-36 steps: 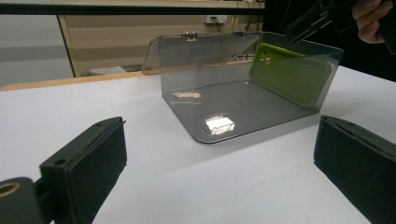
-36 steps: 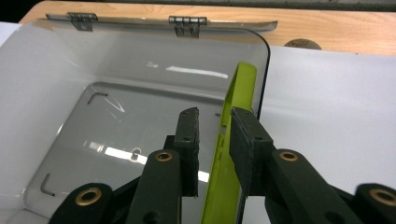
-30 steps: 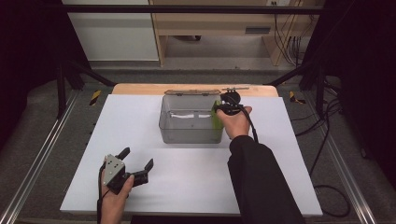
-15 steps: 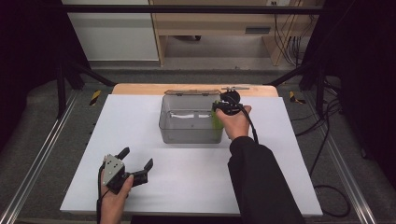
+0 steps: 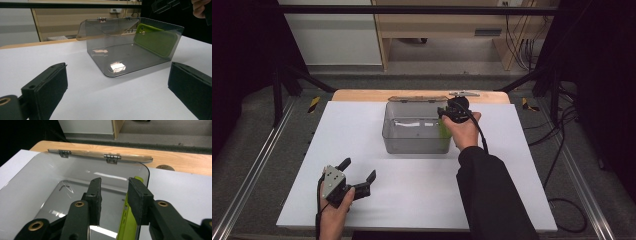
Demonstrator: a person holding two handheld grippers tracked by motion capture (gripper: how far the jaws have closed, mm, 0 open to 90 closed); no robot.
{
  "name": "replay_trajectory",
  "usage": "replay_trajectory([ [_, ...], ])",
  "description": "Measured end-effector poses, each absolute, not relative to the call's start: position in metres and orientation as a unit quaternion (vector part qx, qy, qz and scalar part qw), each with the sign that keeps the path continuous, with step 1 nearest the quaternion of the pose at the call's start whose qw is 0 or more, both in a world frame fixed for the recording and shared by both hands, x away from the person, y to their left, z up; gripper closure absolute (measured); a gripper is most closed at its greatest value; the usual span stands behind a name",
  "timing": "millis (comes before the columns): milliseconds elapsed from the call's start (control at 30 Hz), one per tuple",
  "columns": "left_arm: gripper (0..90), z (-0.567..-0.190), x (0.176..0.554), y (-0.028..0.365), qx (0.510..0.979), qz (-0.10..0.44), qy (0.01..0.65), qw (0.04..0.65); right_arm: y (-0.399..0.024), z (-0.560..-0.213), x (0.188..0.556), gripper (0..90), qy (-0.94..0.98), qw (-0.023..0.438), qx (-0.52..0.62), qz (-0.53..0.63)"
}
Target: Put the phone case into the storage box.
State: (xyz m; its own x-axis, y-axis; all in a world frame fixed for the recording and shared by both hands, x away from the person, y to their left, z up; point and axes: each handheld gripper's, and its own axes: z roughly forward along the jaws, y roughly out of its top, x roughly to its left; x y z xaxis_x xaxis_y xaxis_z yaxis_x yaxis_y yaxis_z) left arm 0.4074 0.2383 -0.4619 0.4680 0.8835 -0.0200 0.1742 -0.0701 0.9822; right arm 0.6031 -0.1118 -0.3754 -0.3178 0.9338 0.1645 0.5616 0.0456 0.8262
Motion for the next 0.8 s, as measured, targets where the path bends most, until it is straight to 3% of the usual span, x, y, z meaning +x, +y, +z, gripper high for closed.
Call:
replay_trajectory([
  [367,2.2,-0.4618,0.4075,0.2386,0.656,0.323,0.403,0.551,-0.1115,-0.3732,0.6022,51.1,0.684,0.229,0.522,0.455],
  [800,2.0,-0.4617,0.4073,0.2386,0.658,0.324,0.401,0.549,-0.1129,-0.3679,0.5989,31.4,0.675,0.245,0.517,0.465],
])
